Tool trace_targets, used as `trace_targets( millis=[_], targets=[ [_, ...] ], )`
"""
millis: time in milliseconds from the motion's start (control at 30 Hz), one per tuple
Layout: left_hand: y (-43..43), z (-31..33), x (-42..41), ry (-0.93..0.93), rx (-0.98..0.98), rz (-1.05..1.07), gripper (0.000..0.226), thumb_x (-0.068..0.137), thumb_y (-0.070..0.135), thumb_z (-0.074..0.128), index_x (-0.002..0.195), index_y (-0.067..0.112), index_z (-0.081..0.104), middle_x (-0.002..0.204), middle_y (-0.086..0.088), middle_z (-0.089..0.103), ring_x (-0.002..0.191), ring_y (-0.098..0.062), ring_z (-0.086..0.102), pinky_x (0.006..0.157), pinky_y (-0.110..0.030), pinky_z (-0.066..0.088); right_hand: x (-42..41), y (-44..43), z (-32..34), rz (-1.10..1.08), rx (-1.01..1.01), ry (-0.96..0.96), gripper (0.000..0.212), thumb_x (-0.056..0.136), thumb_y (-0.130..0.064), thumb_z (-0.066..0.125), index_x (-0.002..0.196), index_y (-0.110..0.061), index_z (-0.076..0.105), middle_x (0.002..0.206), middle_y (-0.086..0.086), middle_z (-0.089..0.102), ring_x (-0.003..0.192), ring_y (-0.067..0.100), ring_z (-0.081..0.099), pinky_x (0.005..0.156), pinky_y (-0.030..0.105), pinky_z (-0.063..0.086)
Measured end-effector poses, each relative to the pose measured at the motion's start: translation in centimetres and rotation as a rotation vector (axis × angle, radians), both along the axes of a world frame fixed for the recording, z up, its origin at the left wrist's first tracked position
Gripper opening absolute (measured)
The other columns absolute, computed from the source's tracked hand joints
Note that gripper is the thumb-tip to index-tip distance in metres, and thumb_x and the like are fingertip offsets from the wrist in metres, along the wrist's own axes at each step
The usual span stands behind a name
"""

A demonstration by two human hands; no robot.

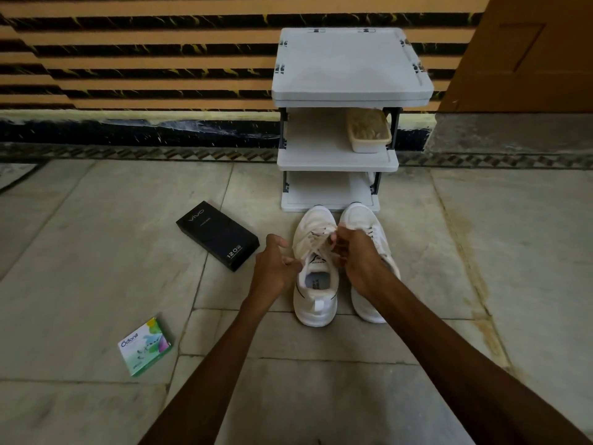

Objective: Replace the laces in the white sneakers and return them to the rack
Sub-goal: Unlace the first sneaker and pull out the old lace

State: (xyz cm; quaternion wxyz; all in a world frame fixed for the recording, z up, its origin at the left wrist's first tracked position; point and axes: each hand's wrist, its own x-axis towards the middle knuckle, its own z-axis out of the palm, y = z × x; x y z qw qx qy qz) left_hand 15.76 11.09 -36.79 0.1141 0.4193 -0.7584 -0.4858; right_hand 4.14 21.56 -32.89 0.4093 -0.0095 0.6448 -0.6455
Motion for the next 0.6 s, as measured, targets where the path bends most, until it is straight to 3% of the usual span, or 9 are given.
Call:
trace_targets(
  millis=[33, 67, 167, 233, 367, 433, 533, 600],
  targets=[
    [0.1, 0.0, 0.0, 0.002, -0.022, -0.019, 0.043, 0.084, 0.013, 0.072, 0.113, 0.017, 0.042, 0.082, -0.002, 0.066, 0.08, -0.017, 0.064, 0.068, -0.027, 0.049, -0.3, -0.1, -0.1, 0.051, 0.103, 0.061, 0.034, 0.096, -0.03, 0.051, 0.069, -0.013, 0.061, 0.069, 0.003, 0.064, 0.067, 0.018, 0.059, 0.06, 0.024, 0.046],
    [0.1, 0.0, -0.1, 0.001, -0.039, -0.033, 0.043, 0.084, 0.014, 0.072, 0.114, 0.016, 0.042, 0.081, -0.003, 0.066, 0.079, -0.017, 0.065, 0.067, -0.026, 0.048, -0.6, -0.3, -0.3, 0.145, 0.226, 0.25, 0.037, 0.095, -0.036, 0.054, 0.068, -0.013, 0.062, 0.069, 0.005, 0.065, 0.067, 0.02, 0.06, 0.06, 0.026, 0.046],
    [0.1, 0.1, -0.2, -0.015, -0.039, -0.031, 0.044, 0.084, 0.015, 0.072, 0.117, 0.015, 0.042, 0.08, -0.001, 0.063, 0.078, -0.016, 0.063, 0.067, -0.025, 0.047, -1.2, -1.0, -0.7, 0.536, 0.585, 0.978, 0.036, 0.089, -0.044, 0.061, 0.083, -0.011, 0.072, 0.08, 0.009, 0.07, 0.073, 0.024, 0.065, 0.07, 0.032, 0.053],
    [0.1, 0.3, -0.3, -0.029, -0.035, -0.021, 0.046, 0.084, 0.016, 0.073, 0.118, 0.015, 0.042, 0.081, 0.0, 0.062, 0.079, -0.016, 0.062, 0.068, -0.026, 0.048, -1.0, -1.2, 0.0, 0.653, 0.679, 1.214, 0.027, 0.088, -0.04, 0.063, 0.094, -0.016, 0.073, 0.09, 0.008, 0.07, 0.082, 0.024, 0.065, 0.075, 0.035, 0.054],
    [0.2, 0.7, -0.4, -0.041, -0.052, -0.023, 0.052, 0.081, 0.03, 0.076, 0.116, 0.018, 0.041, 0.089, -0.005, 0.065, 0.084, -0.019, 0.064, 0.07, -0.029, 0.051, -0.4, -1.2, 0.7, 0.823, 0.693, 1.512, 0.013, 0.087, -0.025, 0.062, 0.091, -0.019, 0.073, 0.09, 0.004, 0.07, 0.086, 0.022, 0.064, 0.073, 0.029, 0.043],
    [0.3, 0.8, -0.4, -0.051, -0.057, -0.015, 0.052, 0.081, 0.03, 0.076, 0.117, 0.016, 0.041, 0.093, -0.008, 0.064, 0.087, -0.021, 0.064, 0.073, -0.033, 0.052, -0.3, -1.1, 0.8, 0.827, 0.632, 1.325, 0.011, 0.086, -0.019, 0.063, 0.089, -0.015, 0.073, 0.09, 0.004, 0.07, 0.086, 0.02, 0.064, 0.072, 0.028, 0.044],
    [0.1, 0.8, -0.5, -0.059, -0.075, 0.003, 0.048, 0.08, 0.02, 0.076, 0.115, 0.015, 0.042, 0.098, -0.011, 0.064, 0.088, -0.023, 0.064, 0.072, -0.034, 0.054, -1.1, -1.1, 2.1, 0.395, 0.128, 0.267, 0.011, 0.091, -0.013, 0.057, 0.093, -0.01, 0.067, 0.085, 0.002, 0.062, 0.08, 0.015, 0.055, 0.066, 0.025, 0.045],
    [0.1, 0.8, -0.5, -0.075, -0.071, 0.004, 0.047, 0.08, 0.015, 0.075, 0.114, 0.016, 0.042, 0.099, -0.01, 0.064, 0.088, -0.022, 0.064, 0.072, -0.032, 0.054, -1.7, -0.5, 2.6, 0.142, -0.168, -0.132, 0.011, 0.095, -0.014, 0.052, 0.091, -0.014, 0.062, 0.083, 0.001, 0.055, 0.075, 0.013, 0.049, 0.064, 0.025, 0.042]
  ],
)
